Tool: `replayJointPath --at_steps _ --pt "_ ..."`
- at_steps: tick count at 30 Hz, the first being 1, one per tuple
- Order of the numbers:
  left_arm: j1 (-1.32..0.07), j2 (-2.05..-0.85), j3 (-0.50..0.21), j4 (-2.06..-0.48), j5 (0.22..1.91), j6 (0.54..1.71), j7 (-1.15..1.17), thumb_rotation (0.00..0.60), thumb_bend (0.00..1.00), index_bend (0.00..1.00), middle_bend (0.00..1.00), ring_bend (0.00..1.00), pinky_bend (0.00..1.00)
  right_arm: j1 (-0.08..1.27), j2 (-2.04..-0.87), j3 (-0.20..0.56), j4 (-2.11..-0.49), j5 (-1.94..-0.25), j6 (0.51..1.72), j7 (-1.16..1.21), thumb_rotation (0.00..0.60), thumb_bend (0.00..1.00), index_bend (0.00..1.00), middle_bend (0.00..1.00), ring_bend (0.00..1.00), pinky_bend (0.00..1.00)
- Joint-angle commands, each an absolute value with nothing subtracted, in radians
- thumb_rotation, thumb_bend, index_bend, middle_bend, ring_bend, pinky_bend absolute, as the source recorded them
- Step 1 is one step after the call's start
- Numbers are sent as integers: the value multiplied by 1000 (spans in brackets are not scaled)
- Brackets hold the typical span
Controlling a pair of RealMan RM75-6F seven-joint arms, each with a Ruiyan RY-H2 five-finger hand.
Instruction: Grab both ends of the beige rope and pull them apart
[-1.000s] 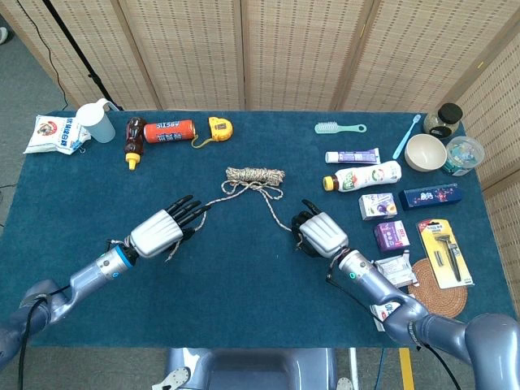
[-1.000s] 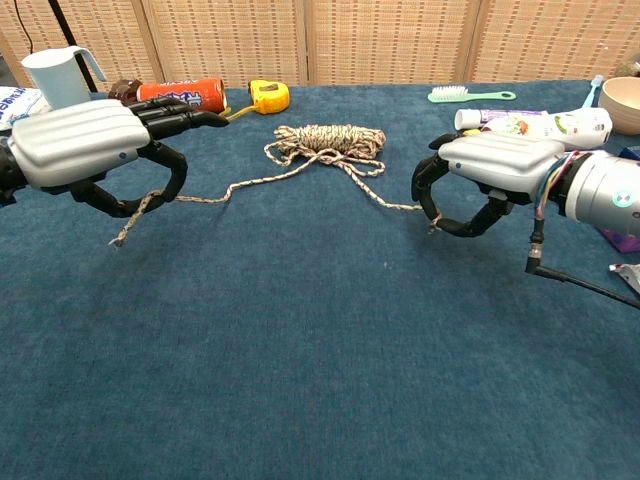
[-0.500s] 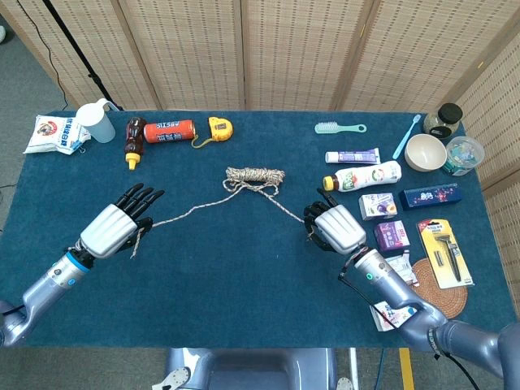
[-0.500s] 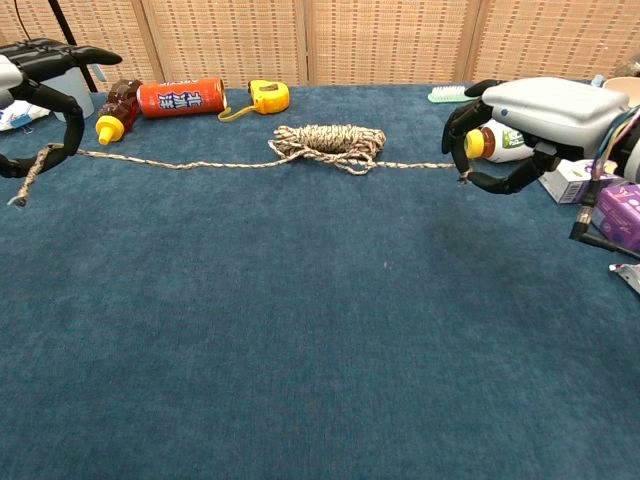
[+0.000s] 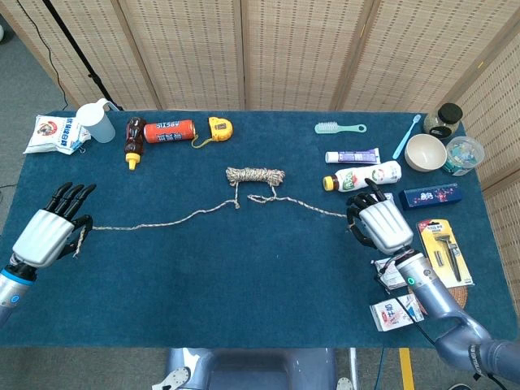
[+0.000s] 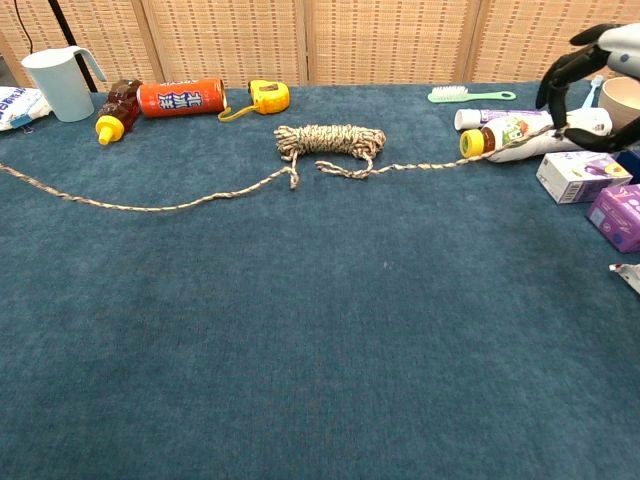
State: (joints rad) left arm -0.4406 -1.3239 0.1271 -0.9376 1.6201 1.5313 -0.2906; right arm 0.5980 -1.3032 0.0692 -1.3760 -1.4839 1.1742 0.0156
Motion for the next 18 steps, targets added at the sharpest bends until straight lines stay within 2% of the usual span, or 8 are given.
replayJointPath --at_steps 1,12,13,14,15,16,17,18 --pt "-410 -1308 120 -928 1598 1529 -299 600 432 753 0 0 0 574 -1279 65 -1388 -1475 1192 17 600 508 639 328 276 0" --pt "-361 -1257 90 -951 1584 1529 -294 600 432 738 0 0 0 519 -1225 69 -1417 -1463 1223 29 600 509 618 313 265 0" --pt "-358 -1251 90 -959 1583 1519 -294 600 432 698 0 0 0 514 -1220 69 -1421 -1459 1222 29 600 509 610 306 258 0" --pt "-354 -1239 94 -972 1578 1497 -289 600 431 618 0 0 0 509 -1209 62 -1425 -1454 1210 25 600 510 580 280 234 0" --pt "-354 -1234 94 -981 1577 1489 -285 600 429 542 0 0 0 508 -1205 60 -1429 -1453 1205 22 600 510 521 235 193 0" --pt "-353 -1224 95 -996 1572 1473 -276 600 420 406 0 0 0 506 -1197 54 -1434 -1451 1192 14 600 511 466 198 159 0" --pt "-352 -1211 97 -1018 1567 1454 -265 600 397 260 0 0 0 505 -1189 49 -1441 -1448 1180 10 600 513 359 132 103 0" --pt "-353 -1197 98 -1043 1563 1438 -253 600 372 169 0 0 0 504 -1182 48 -1449 -1444 1171 7 600 514 245 72 53 0"
